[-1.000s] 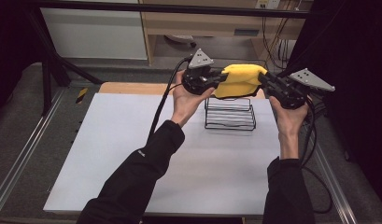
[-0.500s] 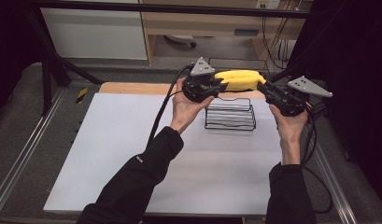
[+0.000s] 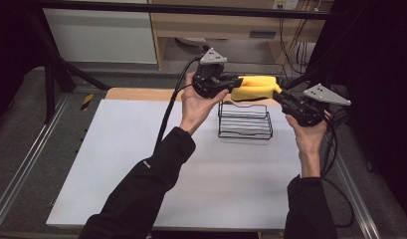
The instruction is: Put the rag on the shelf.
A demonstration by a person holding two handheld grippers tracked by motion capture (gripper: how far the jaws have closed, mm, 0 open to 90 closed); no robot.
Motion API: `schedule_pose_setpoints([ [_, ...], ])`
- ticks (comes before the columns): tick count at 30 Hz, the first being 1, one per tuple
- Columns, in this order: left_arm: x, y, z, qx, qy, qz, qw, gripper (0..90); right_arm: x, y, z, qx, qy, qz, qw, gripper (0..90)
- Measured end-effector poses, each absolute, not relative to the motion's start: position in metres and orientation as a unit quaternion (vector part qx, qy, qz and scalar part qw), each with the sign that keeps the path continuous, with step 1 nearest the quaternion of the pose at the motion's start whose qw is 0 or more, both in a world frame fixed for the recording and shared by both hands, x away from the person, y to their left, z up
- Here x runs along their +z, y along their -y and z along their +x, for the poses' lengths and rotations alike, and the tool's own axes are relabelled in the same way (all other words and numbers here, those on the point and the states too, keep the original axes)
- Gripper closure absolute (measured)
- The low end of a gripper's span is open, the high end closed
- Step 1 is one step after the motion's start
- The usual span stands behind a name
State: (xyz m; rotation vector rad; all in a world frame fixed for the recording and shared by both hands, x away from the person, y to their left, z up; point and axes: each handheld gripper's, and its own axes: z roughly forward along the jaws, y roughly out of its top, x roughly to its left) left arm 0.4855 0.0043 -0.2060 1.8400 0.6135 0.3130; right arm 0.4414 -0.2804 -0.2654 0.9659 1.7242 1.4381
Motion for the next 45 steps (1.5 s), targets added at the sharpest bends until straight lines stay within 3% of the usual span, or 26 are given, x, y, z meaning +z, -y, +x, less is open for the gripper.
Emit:
schedule_pose_setpoints([
  [11, -0.236, -0.002, 0.487, 0.116, -0.26, 0.804, 0.522, 86.8, -0.269, 0.282, 0.438, 0.55, -0.676, 0.368, 0.325, 68.4],
  [19, -0.242, 0.0, 0.486, 0.135, -0.254, 0.811, 0.509, 87.1, -0.252, 0.276, 0.425, 0.552, -0.682, 0.362, 0.315, 48.5],
  [22, -0.245, 0.001, 0.487, 0.141, -0.253, 0.816, 0.501, 87.1, -0.246, 0.273, 0.422, 0.569, -0.673, 0.361, 0.305, 45.3],
  [25, -0.249, 0.002, 0.488, 0.14, -0.254, 0.816, 0.5, 87.1, -0.244, 0.272, 0.422, 0.564, -0.676, 0.366, 0.301, 51.6],
  [30, -0.256, 0.004, 0.488, 0.147, -0.245, 0.821, 0.494, 86.4, -0.253, 0.27, 0.431, 0.54, -0.687, 0.391, 0.288, 76.6],
  [33, -0.259, 0.006, 0.489, 0.152, -0.242, 0.822, 0.494, 86.0, -0.265, 0.273, 0.438, 0.52, -0.686, 0.417, 0.292, 83.9],
  [45, -0.276, 0.011, 0.497, 0.15, -0.254, 0.82, 0.491, 79.3, -0.289, 0.278, 0.454, 0.507, -0.669, 0.449, 0.305, 86.4],
])
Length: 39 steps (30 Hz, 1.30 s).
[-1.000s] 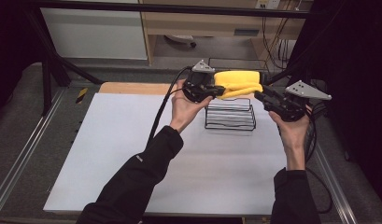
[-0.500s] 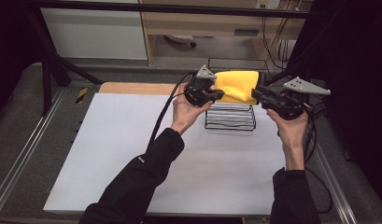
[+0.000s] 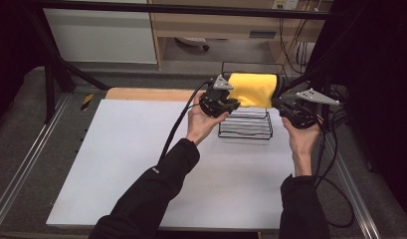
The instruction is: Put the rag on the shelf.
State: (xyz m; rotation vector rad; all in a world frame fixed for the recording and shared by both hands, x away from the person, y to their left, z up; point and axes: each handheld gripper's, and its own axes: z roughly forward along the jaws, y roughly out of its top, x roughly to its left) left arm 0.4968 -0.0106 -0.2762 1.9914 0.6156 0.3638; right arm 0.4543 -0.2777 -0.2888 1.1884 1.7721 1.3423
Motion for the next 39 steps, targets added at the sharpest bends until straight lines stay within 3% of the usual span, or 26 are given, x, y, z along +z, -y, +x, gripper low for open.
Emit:
schedule_pose_setpoints([
  [5, -0.274, 0.003, 0.493, 0.146, -0.254, 0.818, 0.495, 71.1, -0.287, 0.279, 0.45, 0.51, -0.672, 0.445, 0.301, 84.7],
  [9, -0.27, -0.002, 0.489, 0.143, -0.254, 0.816, 0.499, 61.7, -0.284, 0.279, 0.445, 0.514, -0.672, 0.44, 0.303, 77.8],
  [17, -0.266, -0.015, 0.479, 0.148, -0.265, 0.812, 0.499, 42.5, -0.277, 0.278, 0.434, 0.531, -0.667, 0.429, 0.299, 55.9],
  [26, -0.274, -0.036, 0.467, 0.147, -0.271, 0.819, 0.484, 25.0, -0.27, 0.274, 0.421, 0.534, -0.668, 0.428, 0.293, 24.0],
  [39, -0.306, -0.081, 0.44, 0.144, -0.282, 0.827, 0.464, 10.2, -0.283, 0.264, 0.402, 0.538, -0.689, 0.412, 0.257, 5.6],
])
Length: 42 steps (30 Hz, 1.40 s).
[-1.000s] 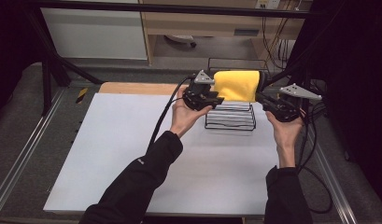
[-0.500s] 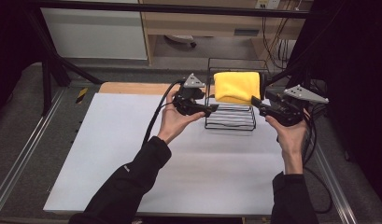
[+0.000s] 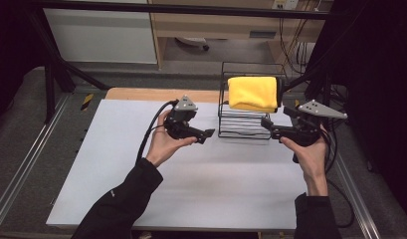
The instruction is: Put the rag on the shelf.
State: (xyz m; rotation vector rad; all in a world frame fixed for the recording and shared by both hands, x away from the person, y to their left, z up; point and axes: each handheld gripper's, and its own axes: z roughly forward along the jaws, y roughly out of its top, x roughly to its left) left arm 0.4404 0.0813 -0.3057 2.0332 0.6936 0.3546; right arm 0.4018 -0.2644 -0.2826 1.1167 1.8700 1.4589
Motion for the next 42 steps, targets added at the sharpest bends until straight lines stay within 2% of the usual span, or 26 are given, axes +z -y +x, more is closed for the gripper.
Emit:
schedule_pose_setpoints([
  [9, -0.349, -0.121, 0.415, 0.131, -0.299, 0.835, 0.442, 7.6, -0.312, 0.25, 0.389, 0.534, -0.706, 0.408, 0.224, 2.3],
  [16, -0.376, -0.159, 0.397, 0.146, -0.33, 0.83, 0.425, 7.5, -0.337, 0.241, 0.382, 0.528, -0.717, 0.407, 0.201, 0.7],
  [32, -0.413, -0.244, 0.365, 0.161, -0.386, 0.808, 0.416, 7.5, -0.401, 0.242, 0.366, 0.493, -0.753, 0.407, 0.157, 0.5],
  [42, -0.423, -0.274, 0.357, 0.175, -0.397, 0.798, 0.419, 7.5, -0.432, 0.251, 0.355, 0.466, -0.776, 0.402, 0.135, 0.5],
])
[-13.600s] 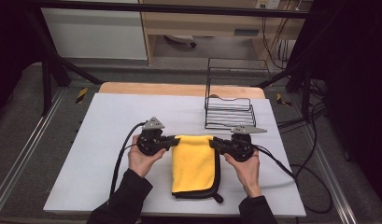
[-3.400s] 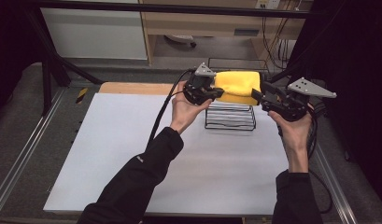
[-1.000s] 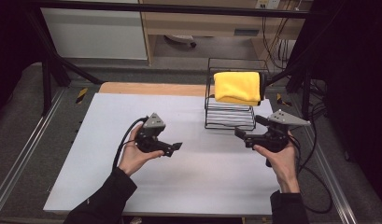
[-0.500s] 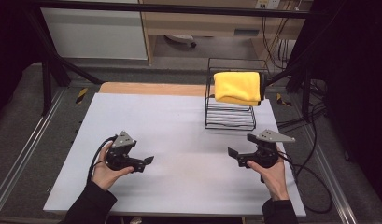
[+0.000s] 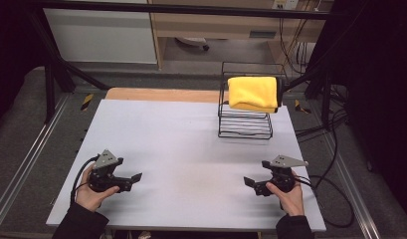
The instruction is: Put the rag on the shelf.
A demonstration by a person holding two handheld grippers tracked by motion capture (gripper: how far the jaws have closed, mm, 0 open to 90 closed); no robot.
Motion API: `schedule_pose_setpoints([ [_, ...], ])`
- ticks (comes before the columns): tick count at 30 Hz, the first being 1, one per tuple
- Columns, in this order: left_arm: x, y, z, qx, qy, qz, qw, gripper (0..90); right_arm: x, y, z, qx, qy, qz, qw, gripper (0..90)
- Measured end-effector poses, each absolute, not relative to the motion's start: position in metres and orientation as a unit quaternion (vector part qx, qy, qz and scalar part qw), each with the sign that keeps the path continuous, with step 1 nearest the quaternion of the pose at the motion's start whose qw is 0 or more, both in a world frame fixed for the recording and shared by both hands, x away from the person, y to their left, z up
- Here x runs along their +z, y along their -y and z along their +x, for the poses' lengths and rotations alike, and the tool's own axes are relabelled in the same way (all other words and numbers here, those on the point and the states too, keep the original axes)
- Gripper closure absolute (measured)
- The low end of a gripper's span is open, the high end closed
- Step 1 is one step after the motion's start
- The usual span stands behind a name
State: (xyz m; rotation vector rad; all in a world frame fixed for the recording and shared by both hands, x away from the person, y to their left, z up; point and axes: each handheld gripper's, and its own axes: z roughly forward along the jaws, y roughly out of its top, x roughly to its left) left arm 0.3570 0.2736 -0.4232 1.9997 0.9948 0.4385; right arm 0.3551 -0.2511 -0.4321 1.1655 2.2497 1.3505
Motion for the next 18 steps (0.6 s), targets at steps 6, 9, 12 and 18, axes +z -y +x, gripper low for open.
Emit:
schedule_pose_setpoints([
  [6, -0.43, -0.282, 0.354, 0.182, -0.394, 0.799, 0.416, 7.4, -0.44, 0.256, 0.352, 0.461, -0.782, 0.398, 0.131, 0.6],
  [9, -0.433, -0.285, 0.354, 0.18, -0.395, 0.799, 0.417, 7.5, -0.443, 0.258, 0.348, 0.459, -0.782, 0.402, 0.129, 0.6],
  [12, -0.435, -0.286, 0.353, 0.179, -0.395, 0.799, 0.416, 7.4, -0.445, 0.261, 0.347, 0.457, -0.781, 0.406, 0.129, 0.6],
  [18, -0.439, -0.286, 0.351, 0.176, -0.397, 0.8, 0.414, 7.4, -0.445, 0.261, 0.347, 0.456, -0.782, 0.405, 0.13, 0.6],
])
